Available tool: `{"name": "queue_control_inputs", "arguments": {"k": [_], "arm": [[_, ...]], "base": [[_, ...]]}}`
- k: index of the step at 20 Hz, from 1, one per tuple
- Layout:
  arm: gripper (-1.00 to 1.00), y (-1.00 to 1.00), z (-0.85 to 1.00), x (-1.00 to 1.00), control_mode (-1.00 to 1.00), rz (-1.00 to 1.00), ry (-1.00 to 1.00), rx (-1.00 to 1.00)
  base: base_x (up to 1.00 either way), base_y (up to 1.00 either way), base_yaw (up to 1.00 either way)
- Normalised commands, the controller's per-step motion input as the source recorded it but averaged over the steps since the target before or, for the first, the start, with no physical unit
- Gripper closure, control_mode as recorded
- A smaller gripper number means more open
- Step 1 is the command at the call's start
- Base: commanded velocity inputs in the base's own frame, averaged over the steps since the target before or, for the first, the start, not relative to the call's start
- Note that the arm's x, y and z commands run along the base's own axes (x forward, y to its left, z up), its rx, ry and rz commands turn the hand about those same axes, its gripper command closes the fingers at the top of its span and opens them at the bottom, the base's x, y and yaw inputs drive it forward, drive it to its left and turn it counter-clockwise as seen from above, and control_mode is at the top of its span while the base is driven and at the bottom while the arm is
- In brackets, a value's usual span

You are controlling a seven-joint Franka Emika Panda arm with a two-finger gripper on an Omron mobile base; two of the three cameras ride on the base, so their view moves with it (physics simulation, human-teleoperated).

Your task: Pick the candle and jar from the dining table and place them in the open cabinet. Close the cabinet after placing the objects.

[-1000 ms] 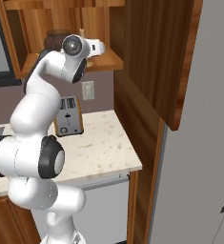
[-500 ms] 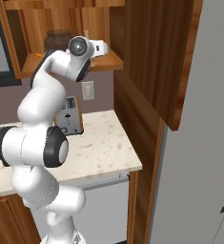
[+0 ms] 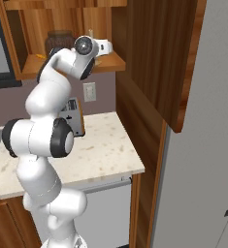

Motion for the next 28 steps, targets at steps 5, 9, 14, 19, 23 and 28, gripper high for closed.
{"name": "queue_control_inputs", "arguments": {"k": [5, 9, 14, 19, 23, 28], "arm": [[1.00, -0.02, -0.14, 0.41, -1.00, 0.00, 0.00, 0.00], [1.00, -0.01, -0.21, 0.41, -1.00, 0.00, 0.00, 0.00], [1.00, -0.01, -0.22, 0.37, -1.00, 0.00, 0.00, 0.00], [1.00, 0.00, -0.23, 0.30, -1.00, 0.00, 0.00, 0.00], [1.00, 0.00, -0.26, 0.24, -1.00, 0.00, -0.02, 0.00], [1.00, 0.00, -0.30, 0.32, -1.00, 0.00, 0.00, 0.00]], "base": [[0.00, 0.00, 0.00], [0.00, 0.00, 0.00], [0.00, 0.00, 0.00], [0.00, 0.00, 0.00], [0.00, 0.00, 0.00], [0.00, 0.00, 0.00]]}}
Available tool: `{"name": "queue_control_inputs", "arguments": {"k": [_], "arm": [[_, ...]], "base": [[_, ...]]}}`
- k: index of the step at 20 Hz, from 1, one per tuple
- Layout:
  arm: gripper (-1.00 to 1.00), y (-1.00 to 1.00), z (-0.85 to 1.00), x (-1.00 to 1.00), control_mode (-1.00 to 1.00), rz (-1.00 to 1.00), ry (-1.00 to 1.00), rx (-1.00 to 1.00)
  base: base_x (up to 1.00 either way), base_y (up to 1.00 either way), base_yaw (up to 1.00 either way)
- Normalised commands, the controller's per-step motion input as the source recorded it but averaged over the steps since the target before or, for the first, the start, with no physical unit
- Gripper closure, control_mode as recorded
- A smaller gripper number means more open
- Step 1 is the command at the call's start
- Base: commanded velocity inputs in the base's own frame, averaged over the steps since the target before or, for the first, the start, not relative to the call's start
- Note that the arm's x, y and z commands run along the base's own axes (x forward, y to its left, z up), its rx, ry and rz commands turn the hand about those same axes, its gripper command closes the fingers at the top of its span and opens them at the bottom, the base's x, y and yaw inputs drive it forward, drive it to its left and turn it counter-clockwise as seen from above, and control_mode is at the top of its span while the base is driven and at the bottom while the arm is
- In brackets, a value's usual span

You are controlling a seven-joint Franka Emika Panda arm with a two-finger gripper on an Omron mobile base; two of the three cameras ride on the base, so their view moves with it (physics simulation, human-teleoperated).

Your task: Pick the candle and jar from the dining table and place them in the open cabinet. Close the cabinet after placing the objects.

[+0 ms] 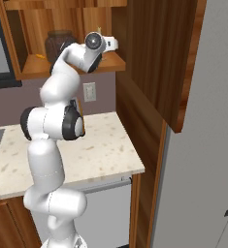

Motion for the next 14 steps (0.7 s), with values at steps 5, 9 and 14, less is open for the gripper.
{"name": "queue_control_inputs", "arguments": {"k": [5, 9, 14], "arm": [[1.00, 0.00, -0.34, 0.35, -1.00, 0.00, 0.00, 0.00], [1.00, 0.00, -0.40, 0.32, -1.00, 0.00, 0.00, 0.00], [1.00, 0.01, -0.44, 0.14, -1.00, 0.00, 0.01, 0.00]], "base": [[0.00, 0.00, 0.00], [0.00, 0.00, 0.00], [0.00, 0.00, 0.00]]}}
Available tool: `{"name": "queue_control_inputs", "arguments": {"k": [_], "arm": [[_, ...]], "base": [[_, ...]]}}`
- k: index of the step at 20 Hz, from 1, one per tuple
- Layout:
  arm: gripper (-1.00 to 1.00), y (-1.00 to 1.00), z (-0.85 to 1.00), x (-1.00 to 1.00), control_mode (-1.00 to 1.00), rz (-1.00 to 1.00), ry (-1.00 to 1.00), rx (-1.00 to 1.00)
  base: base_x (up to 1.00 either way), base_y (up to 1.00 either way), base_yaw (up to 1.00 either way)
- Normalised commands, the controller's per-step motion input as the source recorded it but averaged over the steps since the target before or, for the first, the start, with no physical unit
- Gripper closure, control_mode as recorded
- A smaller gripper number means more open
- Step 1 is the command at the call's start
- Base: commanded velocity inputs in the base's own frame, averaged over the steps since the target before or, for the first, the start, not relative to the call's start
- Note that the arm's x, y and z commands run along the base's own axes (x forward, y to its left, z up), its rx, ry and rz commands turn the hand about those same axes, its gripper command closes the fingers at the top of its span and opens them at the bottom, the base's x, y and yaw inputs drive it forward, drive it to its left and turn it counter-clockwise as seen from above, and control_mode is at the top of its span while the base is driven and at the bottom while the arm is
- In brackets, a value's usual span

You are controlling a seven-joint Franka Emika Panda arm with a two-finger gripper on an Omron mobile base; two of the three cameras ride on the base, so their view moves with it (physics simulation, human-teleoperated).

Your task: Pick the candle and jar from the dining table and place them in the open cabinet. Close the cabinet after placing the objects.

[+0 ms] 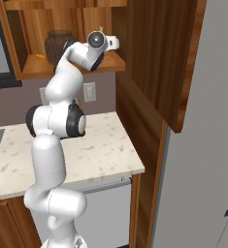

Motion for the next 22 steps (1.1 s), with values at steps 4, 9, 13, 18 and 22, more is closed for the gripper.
{"name": "queue_control_inputs", "arguments": {"k": [4, 9, 13, 18, 22], "arm": [[1.00, 0.07, -0.54, 0.07, -1.00, 0.00, 0.06, 0.00], [1.00, 0.04, -0.51, 0.01, -1.00, 0.00, 0.07, 0.00], [1.00, 0.03, -0.42, 0.01, -1.00, 0.00, 0.00, 0.00], [-1.00, 0.03, -0.32, 0.01, -1.00, 0.00, 0.00, 0.00], [-1.00, 0.00, -0.08, -0.05, -1.00, 0.00, -0.07, 0.00]], "base": [[0.00, 0.00, 0.00], [0.00, 0.00, 0.00], [0.00, 0.00, 0.00], [0.00, 0.00, 0.00], [0.00, 0.00, 0.00]]}}
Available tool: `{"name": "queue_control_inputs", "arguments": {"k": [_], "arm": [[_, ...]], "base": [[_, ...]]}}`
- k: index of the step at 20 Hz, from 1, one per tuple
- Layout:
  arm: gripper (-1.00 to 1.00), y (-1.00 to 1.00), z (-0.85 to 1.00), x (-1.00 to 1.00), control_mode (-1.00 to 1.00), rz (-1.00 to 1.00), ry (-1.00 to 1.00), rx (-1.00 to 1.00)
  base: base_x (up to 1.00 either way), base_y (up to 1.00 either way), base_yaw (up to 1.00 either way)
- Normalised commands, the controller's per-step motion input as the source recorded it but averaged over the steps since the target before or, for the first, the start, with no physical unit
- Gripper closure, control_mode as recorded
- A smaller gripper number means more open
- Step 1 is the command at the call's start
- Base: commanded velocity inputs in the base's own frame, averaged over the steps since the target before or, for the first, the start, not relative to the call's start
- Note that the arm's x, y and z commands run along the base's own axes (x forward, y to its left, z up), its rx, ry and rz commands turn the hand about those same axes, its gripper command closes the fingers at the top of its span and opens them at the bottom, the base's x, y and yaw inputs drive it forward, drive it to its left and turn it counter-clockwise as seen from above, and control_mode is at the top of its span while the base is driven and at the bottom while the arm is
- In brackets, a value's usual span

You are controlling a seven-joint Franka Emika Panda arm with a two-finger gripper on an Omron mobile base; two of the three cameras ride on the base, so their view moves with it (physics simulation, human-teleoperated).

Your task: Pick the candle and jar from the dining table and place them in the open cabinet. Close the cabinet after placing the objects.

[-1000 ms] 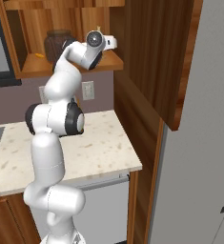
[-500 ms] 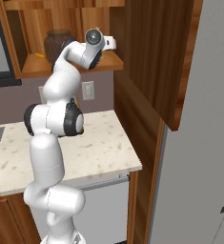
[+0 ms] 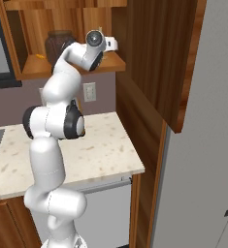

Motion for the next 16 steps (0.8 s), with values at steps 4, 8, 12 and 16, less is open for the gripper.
{"name": "queue_control_inputs", "arguments": {"k": [4, 8, 12, 16], "arm": [[-1.00, 0.00, -0.13, -0.13, -1.00, 0.00, -0.12, 0.00], [-1.00, 0.00, -0.16, -0.12, -1.00, 0.00, -0.09, 0.00], [-1.00, 0.00, -0.16, -0.13, -1.00, 0.00, -0.05, 0.00], [-1.00, 0.00, 0.00, -0.18, -1.00, 0.00, -0.02, 0.00]], "base": [[0.00, 0.00, 0.00], [0.00, 0.00, 0.00], [0.00, 0.00, 0.00], [0.00, 0.00, 0.00]]}}
